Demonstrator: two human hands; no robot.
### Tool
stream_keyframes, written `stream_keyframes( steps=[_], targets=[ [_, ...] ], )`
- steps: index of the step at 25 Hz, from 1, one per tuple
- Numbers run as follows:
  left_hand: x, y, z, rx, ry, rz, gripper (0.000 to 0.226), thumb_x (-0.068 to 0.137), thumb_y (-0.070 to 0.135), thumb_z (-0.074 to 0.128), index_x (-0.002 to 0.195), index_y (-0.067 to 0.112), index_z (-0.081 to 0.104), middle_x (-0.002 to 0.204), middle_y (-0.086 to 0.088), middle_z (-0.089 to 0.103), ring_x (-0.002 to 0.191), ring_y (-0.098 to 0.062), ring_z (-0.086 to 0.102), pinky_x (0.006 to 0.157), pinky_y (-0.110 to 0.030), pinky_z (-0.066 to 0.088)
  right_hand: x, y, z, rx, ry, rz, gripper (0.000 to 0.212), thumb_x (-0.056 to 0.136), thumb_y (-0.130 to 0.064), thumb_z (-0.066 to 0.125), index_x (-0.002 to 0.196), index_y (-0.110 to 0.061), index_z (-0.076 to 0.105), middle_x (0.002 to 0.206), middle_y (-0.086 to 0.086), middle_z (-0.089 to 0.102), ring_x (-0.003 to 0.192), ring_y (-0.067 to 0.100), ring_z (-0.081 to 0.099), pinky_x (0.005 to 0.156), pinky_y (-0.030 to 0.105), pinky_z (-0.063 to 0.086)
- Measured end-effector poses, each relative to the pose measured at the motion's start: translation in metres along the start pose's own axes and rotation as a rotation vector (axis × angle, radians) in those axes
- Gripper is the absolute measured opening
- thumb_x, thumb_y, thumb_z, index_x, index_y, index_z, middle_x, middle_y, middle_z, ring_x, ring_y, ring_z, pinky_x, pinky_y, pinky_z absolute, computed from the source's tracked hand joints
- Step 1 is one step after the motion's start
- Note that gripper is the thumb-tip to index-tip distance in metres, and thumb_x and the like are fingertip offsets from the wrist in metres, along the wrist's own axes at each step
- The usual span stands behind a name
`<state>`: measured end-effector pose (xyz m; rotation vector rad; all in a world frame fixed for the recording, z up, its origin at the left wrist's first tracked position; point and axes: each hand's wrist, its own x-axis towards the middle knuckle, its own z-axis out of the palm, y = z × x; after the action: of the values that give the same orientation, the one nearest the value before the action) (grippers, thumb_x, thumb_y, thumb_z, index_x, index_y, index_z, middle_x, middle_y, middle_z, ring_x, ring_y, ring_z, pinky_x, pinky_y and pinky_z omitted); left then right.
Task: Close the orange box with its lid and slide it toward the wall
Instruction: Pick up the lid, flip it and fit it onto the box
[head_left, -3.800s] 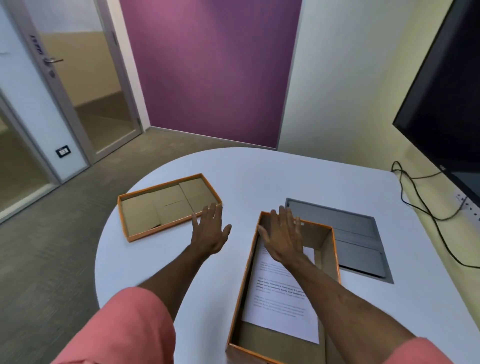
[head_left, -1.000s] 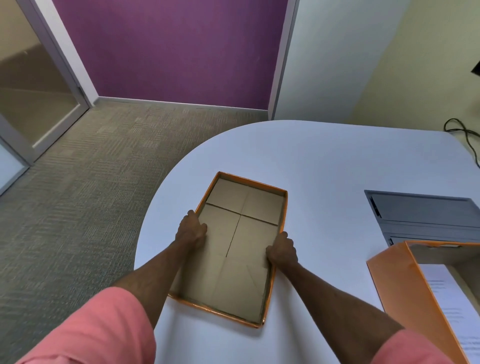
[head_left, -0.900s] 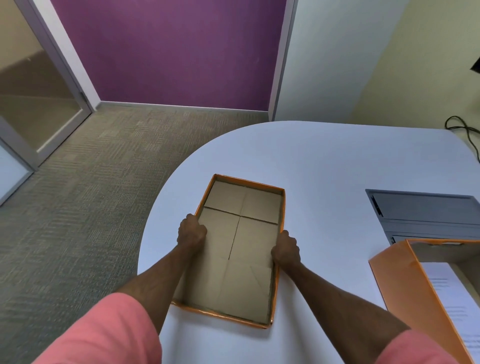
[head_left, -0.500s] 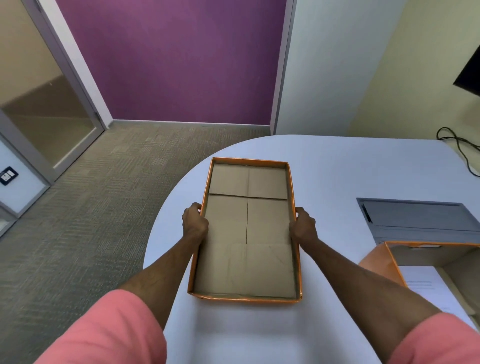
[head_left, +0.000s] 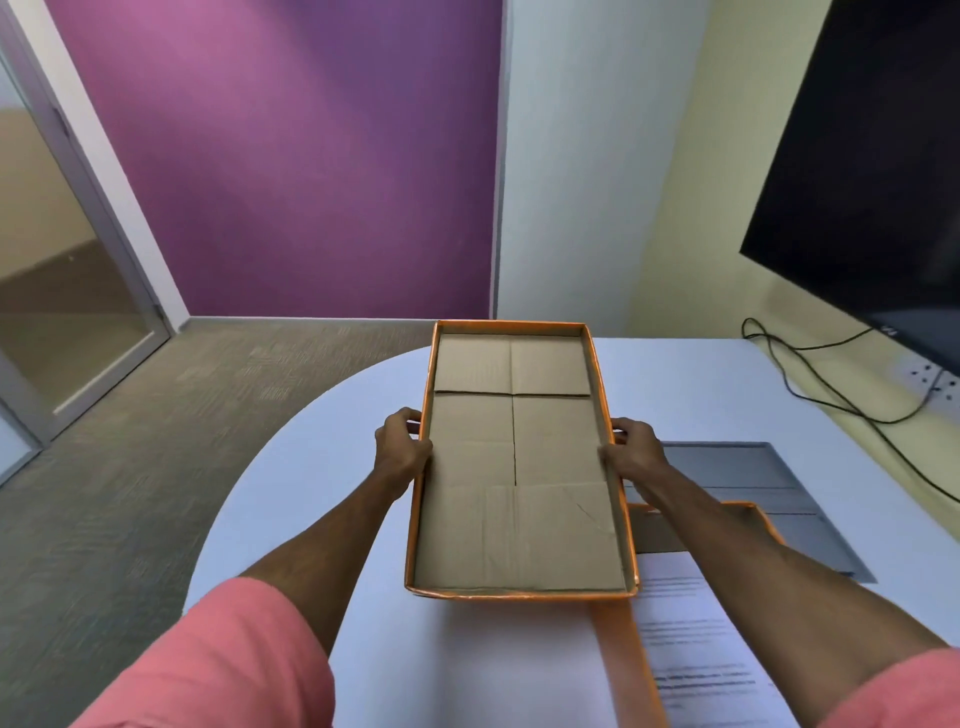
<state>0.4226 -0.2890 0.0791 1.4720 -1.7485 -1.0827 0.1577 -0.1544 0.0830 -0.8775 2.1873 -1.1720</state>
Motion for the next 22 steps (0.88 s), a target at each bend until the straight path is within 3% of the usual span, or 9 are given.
stream_keyframes(
  steps=[3, 6, 9, 11, 15, 18, 22],
  targets=[
    [-0.026, 0.032, 0.035, -0.037, -0.045, 0.027, 0.038, 0.081, -0.005, 0.062, 0.118, 0.004, 0.057, 0.118, -0.013, 0.059, 0.094, -0.021, 0.056, 0.068, -0.026, 0.049, -0.001, 0.020, -0.052, 0.018, 0.043, 0.012, 0.041, 0.083, 0.009, 0.056, 0.122, -0.002, 0.060, 0.110, 0.017, 0.069, 0.098, 0.034, 0.066, 0.085, 0.042, 0.057],
    [-0.058, 0.061, 0.072, -0.079, -0.079, 0.058, 0.038, 0.081, -0.003, 0.061, 0.118, 0.005, 0.057, 0.114, -0.010, 0.060, 0.091, -0.020, 0.059, 0.060, -0.021, 0.049, -0.008, 0.049, -0.105, 0.010, 0.072, 0.023, 0.041, 0.083, 0.006, 0.058, 0.123, -0.002, 0.059, 0.113, 0.014, 0.067, 0.102, 0.032, 0.065, 0.087, 0.039, 0.054],
    [-0.092, 0.088, 0.108, -0.198, -0.063, 0.077, 0.030, 0.083, 0.002, 0.058, 0.112, 0.010, 0.060, 0.107, -0.008, 0.062, 0.089, -0.021, 0.061, 0.066, -0.026, 0.052, -0.011, 0.085, -0.149, 0.026, 0.049, 0.047, 0.039, 0.082, 0.005, 0.059, 0.120, -0.002, 0.061, 0.116, 0.015, 0.068, 0.104, 0.031, 0.064, 0.092, 0.043, 0.053],
    [-0.110, 0.105, 0.127, -0.266, -0.028, 0.082, 0.024, 0.085, 0.008, 0.058, 0.108, 0.013, 0.062, 0.103, -0.006, 0.063, 0.091, -0.022, 0.061, 0.071, -0.029, 0.052, -0.015, 0.104, -0.170, 0.029, 0.016, 0.069, 0.037, 0.083, 0.005, 0.056, 0.117, -0.003, 0.064, 0.113, 0.016, 0.069, 0.101, 0.033, 0.065, 0.088, 0.044, 0.055],
    [-0.137, 0.141, 0.150, -0.287, 0.015, 0.139, 0.023, 0.088, 0.015, 0.057, 0.110, 0.013, 0.064, 0.102, -0.005, 0.064, 0.091, -0.019, 0.060, 0.067, -0.023, 0.049, -0.021, 0.126, -0.195, 0.053, -0.031, 0.115, 0.033, 0.086, 0.007, 0.050, 0.114, 0.000, 0.065, 0.106, 0.019, 0.069, 0.096, 0.037, 0.066, 0.069, 0.034, 0.054],
    [-0.145, 0.167, 0.155, -0.254, 0.025, 0.154, 0.024, 0.088, 0.018, 0.060, 0.110, 0.011, 0.064, 0.106, -0.006, 0.067, 0.094, -0.021, 0.063, 0.072, -0.027, 0.053, -0.028, 0.127, -0.200, 0.006, -0.052, 0.172, 0.031, 0.089, -0.001, 0.051, 0.118, 0.002, 0.060, 0.111, 0.021, 0.067, 0.099, 0.037, 0.064, 0.084, 0.045, 0.055],
    [-0.150, 0.192, 0.162, -0.259, 0.076, 0.117, 0.027, 0.081, 0.019, 0.069, 0.106, 0.009, 0.063, 0.105, -0.010, 0.068, 0.096, -0.025, 0.065, 0.080, -0.035, 0.055, -0.037, 0.093, -0.203, -0.087, 0.026, 0.068, 0.054, 0.096, -0.021, 0.051, 0.143, 0.001, 0.033, 0.146, 0.020, 0.041, 0.134, 0.035, 0.041, 0.106, 0.039, 0.037]
  ],
)
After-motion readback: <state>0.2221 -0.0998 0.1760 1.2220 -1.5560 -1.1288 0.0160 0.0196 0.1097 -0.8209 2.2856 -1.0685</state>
